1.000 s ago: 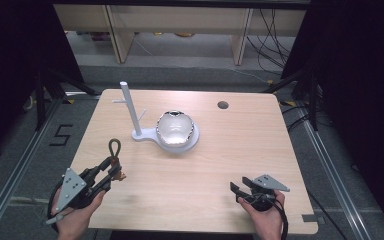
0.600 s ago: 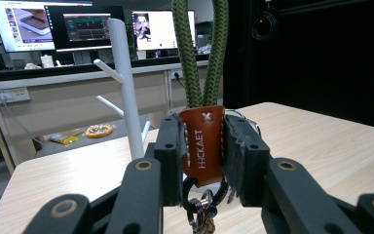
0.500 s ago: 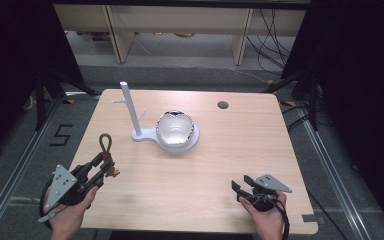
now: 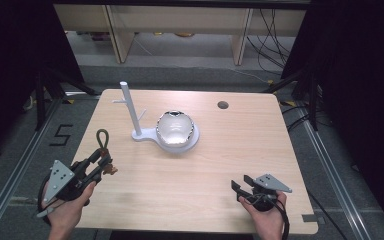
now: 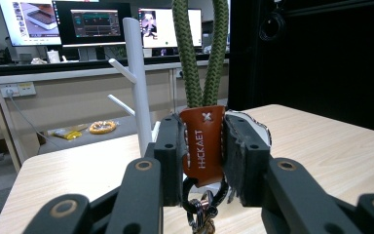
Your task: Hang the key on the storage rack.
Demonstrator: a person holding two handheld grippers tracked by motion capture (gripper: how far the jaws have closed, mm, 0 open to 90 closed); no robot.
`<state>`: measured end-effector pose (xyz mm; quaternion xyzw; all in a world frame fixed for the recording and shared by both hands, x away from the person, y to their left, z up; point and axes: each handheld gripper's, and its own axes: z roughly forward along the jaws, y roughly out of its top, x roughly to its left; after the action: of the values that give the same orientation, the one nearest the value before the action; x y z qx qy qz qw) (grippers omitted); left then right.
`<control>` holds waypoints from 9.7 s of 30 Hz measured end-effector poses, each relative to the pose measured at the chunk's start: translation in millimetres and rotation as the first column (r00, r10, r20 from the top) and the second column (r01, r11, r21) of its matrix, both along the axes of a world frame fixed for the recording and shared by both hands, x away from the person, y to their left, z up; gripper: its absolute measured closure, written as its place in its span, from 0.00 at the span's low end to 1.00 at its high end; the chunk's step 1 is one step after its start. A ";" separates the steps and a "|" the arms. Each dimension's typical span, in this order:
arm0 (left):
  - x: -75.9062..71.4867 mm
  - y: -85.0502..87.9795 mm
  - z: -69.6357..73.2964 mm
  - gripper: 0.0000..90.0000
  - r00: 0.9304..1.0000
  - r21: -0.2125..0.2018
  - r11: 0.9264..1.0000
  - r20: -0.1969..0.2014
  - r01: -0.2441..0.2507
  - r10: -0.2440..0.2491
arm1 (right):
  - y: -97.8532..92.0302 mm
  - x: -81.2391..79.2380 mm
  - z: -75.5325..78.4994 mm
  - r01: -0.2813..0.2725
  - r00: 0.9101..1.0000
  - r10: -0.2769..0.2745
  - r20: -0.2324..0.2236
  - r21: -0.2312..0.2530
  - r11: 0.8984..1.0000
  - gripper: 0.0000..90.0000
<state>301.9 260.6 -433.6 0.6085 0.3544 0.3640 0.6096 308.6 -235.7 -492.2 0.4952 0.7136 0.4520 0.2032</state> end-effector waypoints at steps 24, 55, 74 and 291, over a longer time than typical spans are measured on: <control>17.0 3.1 7.6 0.76 1.000 -0.007 1.000 -0.007 -0.011 0.011 | 1.7 0.1 0.0 -0.006 1.000 0.006 0.006 0.001 1.000 0.51; 41.2 0.3 15.9 0.76 1.000 -0.005 1.000 -0.013 -0.019 0.019 | 2.3 0.5 -0.6 0.002 1.000 -0.002 0.011 -0.006 1.000 0.51; 54.2 -0.7 18.3 0.76 0.999 -0.001 1.000 -0.023 -0.025 0.025 | 2.1 -0.3 1.1 0.002 1.000 -0.002 0.003 -0.015 1.000 0.51; 23.9 12.1 -90.7 0.42 0.962 0.100 0.987 -0.231 -0.127 0.147 | 3.1 -0.7 -1.5 0.003 1.000 -0.003 -0.003 -0.012 1.000 0.51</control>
<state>325.8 272.7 -524.4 0.6466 0.4505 0.3446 0.5101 307.8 -232.6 -493.7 0.4957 0.7158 0.4468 0.2056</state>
